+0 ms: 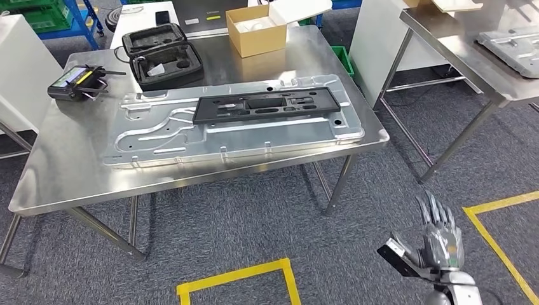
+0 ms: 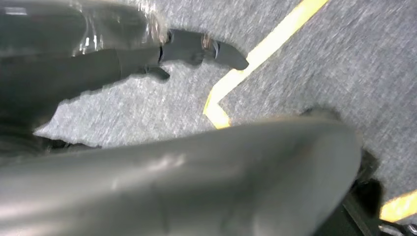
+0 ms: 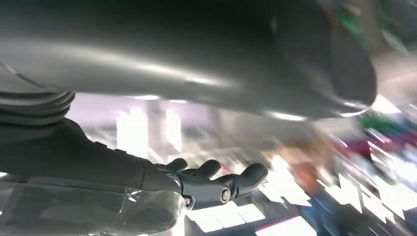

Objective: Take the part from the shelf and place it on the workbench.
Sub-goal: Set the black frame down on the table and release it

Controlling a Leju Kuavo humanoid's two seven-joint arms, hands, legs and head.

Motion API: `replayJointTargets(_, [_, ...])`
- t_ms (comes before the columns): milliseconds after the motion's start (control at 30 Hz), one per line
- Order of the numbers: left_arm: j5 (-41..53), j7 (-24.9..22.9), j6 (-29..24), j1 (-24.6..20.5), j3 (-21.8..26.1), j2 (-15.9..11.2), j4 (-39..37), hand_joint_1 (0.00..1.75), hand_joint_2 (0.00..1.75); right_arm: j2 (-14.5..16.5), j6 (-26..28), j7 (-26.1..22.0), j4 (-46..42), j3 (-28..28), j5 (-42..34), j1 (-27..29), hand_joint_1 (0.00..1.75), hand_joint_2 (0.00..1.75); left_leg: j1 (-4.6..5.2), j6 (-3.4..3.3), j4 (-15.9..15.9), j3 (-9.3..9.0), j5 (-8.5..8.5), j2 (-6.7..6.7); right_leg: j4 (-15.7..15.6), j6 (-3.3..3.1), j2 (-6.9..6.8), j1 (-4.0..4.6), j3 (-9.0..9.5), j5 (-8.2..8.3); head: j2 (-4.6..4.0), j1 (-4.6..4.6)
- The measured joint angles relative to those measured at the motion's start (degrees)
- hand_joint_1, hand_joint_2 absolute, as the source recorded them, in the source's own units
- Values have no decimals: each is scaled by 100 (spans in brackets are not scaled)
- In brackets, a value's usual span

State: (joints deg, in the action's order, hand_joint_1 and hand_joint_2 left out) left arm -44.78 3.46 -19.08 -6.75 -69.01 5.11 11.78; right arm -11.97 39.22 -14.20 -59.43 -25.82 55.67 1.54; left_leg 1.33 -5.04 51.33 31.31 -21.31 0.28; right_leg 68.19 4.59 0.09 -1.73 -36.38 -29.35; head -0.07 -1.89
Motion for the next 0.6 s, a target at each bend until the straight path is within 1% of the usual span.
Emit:
replayJointTargets(33, [1, 4, -1, -1, 3, 0, 0, 0, 0, 95, -10, -12, 355, -175, -16, -70, 0, 0, -3, 20, 42, 56, 24, 10, -382, 11, -8, -13, 300, 137, 0, -1])
replayJointTargets(67, [1, 7, -2, -5, 7, -1, 0, 0, 0, 183, -43, -4, 705, -342, -44, -146, 0, 0, 3, 44, 95, 109, 38, 21, -836, 13, -15, -12, 619, 183, 0, -6])
replayJointTargets(100, [3, 8, -3, -12, 10, -1, 0, 0, 0, 266, -109, 32, 1028, -492, -80, -213, 0, 0, 8, 70, 142, 142, 50, 31, -1193, -13, -10, -3, 857, 183, 0, -7])
replayJointTargets(133, [8, 8, -4, -23, 15, -2, 0, 0, 0, 349, -222, 109, 1340, -632, -121, -267, 0, 0, 13, 97, 187, 166, 62, 39, -1421, -55, -1, 9, 997, 131, 0, -11])
replayJointTargets(167, [14, 6, -3, -32, 18, -4, 0, 0, 0, 437, -391, 239, 1643, -768, -156, -309, 0, 0, 10, 128, 211, 180, 79, 44, -1497, -109, 13, 31, 1031, 97, 0, -16])
replayJointTargets(200, [24, -2, 1, -39, 20, -8, 0, 0, 0, 530, -591, 405, 1920, -894, -188, -333, 0, 0, 0, 162, 225, 185, 102, 46, -1484, -177, 23, 36, 1002, 122, 0, -16])
replayJointTargets(233, [36, -15, 7, -44, 20, -14, 0, 0, 0, 628, -829, 600, 2190, -1019, -219, -358, 0, 0, -17, 202, 261, 212, 79, 43, -1491, -232, 22, 35, 982, 148, 0, -20])
replayJointTargets(267, [46, -32, 19, -44, 20, -19, 0, 0, 0, 726, -1058, 785, 2419, -1130, -251, -381, 0, 0, -32, 250, 361, 263, -27, 36, -1490, -285, 21, 35, 946, 190, 0, -19])
replayJointTargets(300, [58, -47, 29, -45, 19, -23, 0, 0, 0, 810, -1255, 935, 2612, -1225, -290, -407, 0, 0, -45, 295, 575, 351, -223, 29, -1495, -332, 20, 29, 899, 239, 0, -16])
replayJointTargets(333, [70, -61, 43, -50, 19, -25, 0, 0, 0, 896, -1446, 1059, 2807, -1323, -342, -435, 0, 0, -63, 338, 919, 480, -500, 22, -1491, -358, 21, 30, 841, 284, 0, -14])
replayJointTargets(367, [84, -70, 56, -58, 19, -27, 0, 0, 0, 971, -1600, 1148, 2980, -1418, -408, -461, 0, 0, -74, 370, 1350, 622, -776, 19, -1488, -372, 23, 33, 777, 330, 0, -12])
replayJointTargets(400, [99, -77, 71, -67, 19, -30, 0, 0, 0, 1040, -1744, 1228, 3152, -1518, -484, -484, 0, 0, -85, 390, 1744, 732, -970, 19, -1486, -374, 22, 37, 714, 373, 0, -13])
replayJointTargets(433, [115, -88, 85, -75, 19, -34, 0, 0, 0, 1111, -1878, 1306, 3320, -1627, -569, -502, 0, 0, -93, 399, 1987, 765, -1046, 19, -1482, -370, 20, 39, 656, 413, 0, -13])
replayJointTargets(467, [129, -100, 97, -79, 19, -37, 0, 0, 0, 1172, -1985, 1376, 3465, -1734, -659, -518, 0, 0, -98, 397, 2002, 683, -999, 19, -1480, -365, 19, 41, 606, 449, 0, -13])
replayJointTargets(500, [140, -112, 106, -81, 19, -40, 0, 0, 0, 1232, -2071, 1440, 3593, -1835, -747, -533, 0, 0, -101, 388, 1775, 487, -866, 18, -1478, -357, 19, 42, 564, 481, 0, -13])
replayJointTargets(533, [149, -124, 108, -87, 19, -44, 0, 0, 0, 1294, -2142, 1493, 3713, -1936, -850, -553, 0, 0, -102, 367, 1332, 176, -705, 15, -1476, -345, 22, 44, 530, 513, 0, -13])
replayJointTargets(567, [154, -133, 109, -101, 19, -48, 0, 0, 0, 1355, -2198, 1533, 3822, -2038, -958, -575, 0, 0, -96, 336, 818, -158, -612, 7, -1475, -326, 26, 51, 504, 543, 0, -14])
replayJointTargets(600, [157, -137, 109, -119, 19, -52, 0, 0, 0, 1408, -2238, 1562, 3922, -2142, -1060, -599, 0, 0, -82, 303, 409, -414, -552, -2, -1480, -300, 28, 54, 490, 576, 0, -17])
